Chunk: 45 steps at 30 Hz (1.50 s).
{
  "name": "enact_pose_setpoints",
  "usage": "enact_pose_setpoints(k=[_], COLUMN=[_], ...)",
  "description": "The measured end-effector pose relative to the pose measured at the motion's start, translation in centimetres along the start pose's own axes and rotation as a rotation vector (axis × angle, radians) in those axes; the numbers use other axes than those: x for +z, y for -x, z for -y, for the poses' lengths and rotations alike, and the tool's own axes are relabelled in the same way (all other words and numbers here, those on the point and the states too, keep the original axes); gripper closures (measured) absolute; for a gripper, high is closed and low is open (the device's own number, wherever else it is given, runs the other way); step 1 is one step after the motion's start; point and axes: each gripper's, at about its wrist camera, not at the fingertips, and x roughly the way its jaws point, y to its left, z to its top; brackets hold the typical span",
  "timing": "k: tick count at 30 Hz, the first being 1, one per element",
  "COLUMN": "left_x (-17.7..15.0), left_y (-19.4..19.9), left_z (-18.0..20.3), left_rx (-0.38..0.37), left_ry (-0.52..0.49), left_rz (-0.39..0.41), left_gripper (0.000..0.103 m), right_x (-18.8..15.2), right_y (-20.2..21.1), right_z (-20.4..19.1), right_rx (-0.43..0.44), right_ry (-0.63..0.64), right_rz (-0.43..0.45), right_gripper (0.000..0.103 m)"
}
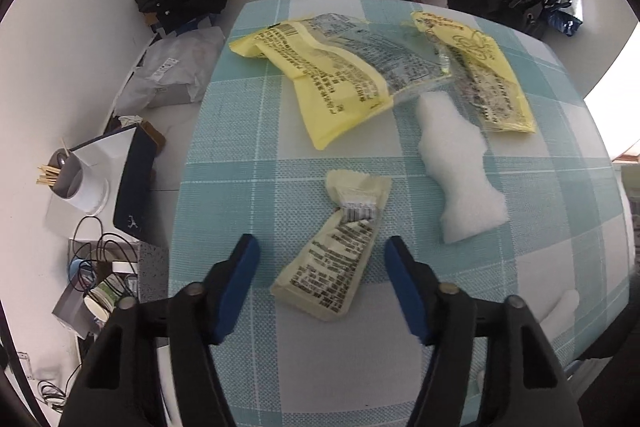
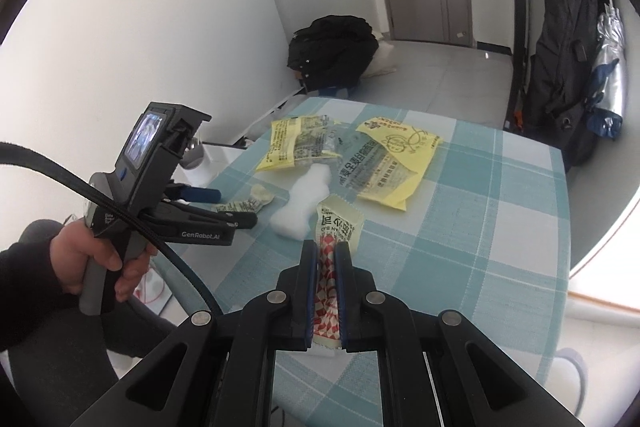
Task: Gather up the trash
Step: 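Grasp the cream barcode sachet with the left tool while the right tool holds the red sachet, then carry both sachets with both tools over the white bin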
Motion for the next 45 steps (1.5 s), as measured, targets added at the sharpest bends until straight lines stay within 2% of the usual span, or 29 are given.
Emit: enact_pose_setpoints(k=[2, 3, 8, 14, 19, 25, 33, 36, 39, 42, 45], left_x=[-0.1, -0.1, -0.4, 0.0, 0.0, -0.3, -0.5, -0.6, -0.5, 0.0, 0.3], left_y=[0.3, 0.4, 0.7, 0.7, 0.7, 0.9, 2.7, 4.0, 5.7, 7.2, 8.4], left_z=[0.5, 0.8, 1.7, 1.1, 1.2, 0.8, 0.4, 0.2, -0.3, 0.6, 1.7], left_rx=[-0.013, -0.026, -0.061, -0.100, -0.104, -0.101, -0.098, -0.081, -0.107, -0.081, -0.103], left_ry=[-0.022, -0.033, -0.070, -0.009, 0.002, 0.015, 0.024, 0.038, 0.069, 0.036, 0.020], left_rz=[0.002, -0.001, -0.020, -0.026, -0.030, -0.027, 0.023, 0.074, 0.135, 0.186, 0.219], left_gripper=[0.061, 0.073, 0.080, 0.087, 0.093, 0.095, 0.095, 0.095, 0.095, 0.095, 0.095], right_x=[0.0, 0.0, 0.0, 0.0, 0.1, 0.1, 0.6, 1.0, 1.6, 2.2, 2.9], right_y=[-0.1, -0.1, 0.2, 0.1, 0.1, -0.1, 0.1, 0.5, 1.2, 2.2, 3.3], right_z=[0.3, 0.4, 0.3, 0.0, 0.0, -0.2, -0.7, -0.9, -0.9, -0.7, -0.4], right_rx=[-0.004, -0.004, -0.002, -0.005, -0.006, -0.007, -0.003, 0.002, 0.007, 0.017, 0.015], right_ry=[-0.009, -0.015, -0.014, -0.008, -0.009, -0.004, -0.006, -0.007, -0.014, -0.031, -0.037], right_rz=[-0.002, -0.003, 0.005, 0.006, 0.010, 0.008, 0.020, 0.032, 0.050, 0.071, 0.094], right_gripper=[0.095, 0.095, 0.095, 0.095, 0.095, 0.095, 0.095, 0.095, 0.095, 0.095, 0.095])
